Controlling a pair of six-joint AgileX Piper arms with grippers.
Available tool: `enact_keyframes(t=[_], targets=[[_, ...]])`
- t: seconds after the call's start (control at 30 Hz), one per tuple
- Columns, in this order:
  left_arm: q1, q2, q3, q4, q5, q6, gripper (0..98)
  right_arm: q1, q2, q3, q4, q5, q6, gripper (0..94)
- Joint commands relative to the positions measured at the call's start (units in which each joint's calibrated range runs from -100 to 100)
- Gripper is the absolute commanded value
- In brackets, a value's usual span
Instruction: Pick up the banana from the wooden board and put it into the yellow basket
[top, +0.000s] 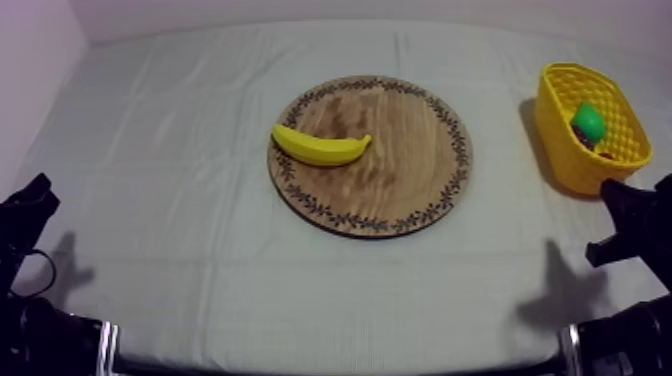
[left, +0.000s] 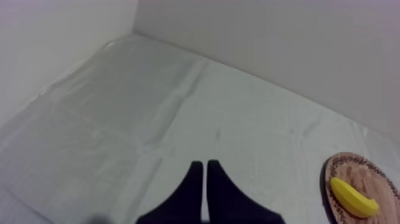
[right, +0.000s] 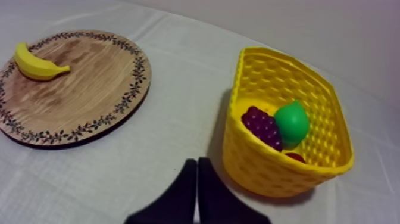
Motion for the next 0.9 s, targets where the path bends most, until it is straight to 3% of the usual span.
enact_keyframes(t=[0.0,0.4,0.87], targets=[[-0.02,0.02,-0.02,-0.01,-0.01,-0.01,0.1,-0.01,-0.02,0.03,-0.01,0.05,0.01,0.5],[-0.02,0.02,-0.02,-0.01,-0.01,-0.01,0.1,-1.3,-0.07,0.03,-0.01,0.05,0.3,0.5],[-0.02,0.02,-0.02,-0.01,-0.01,-0.01,0.1,-15.81,-0.04,0.03,-0.01,0.05,0.35,0.4]])
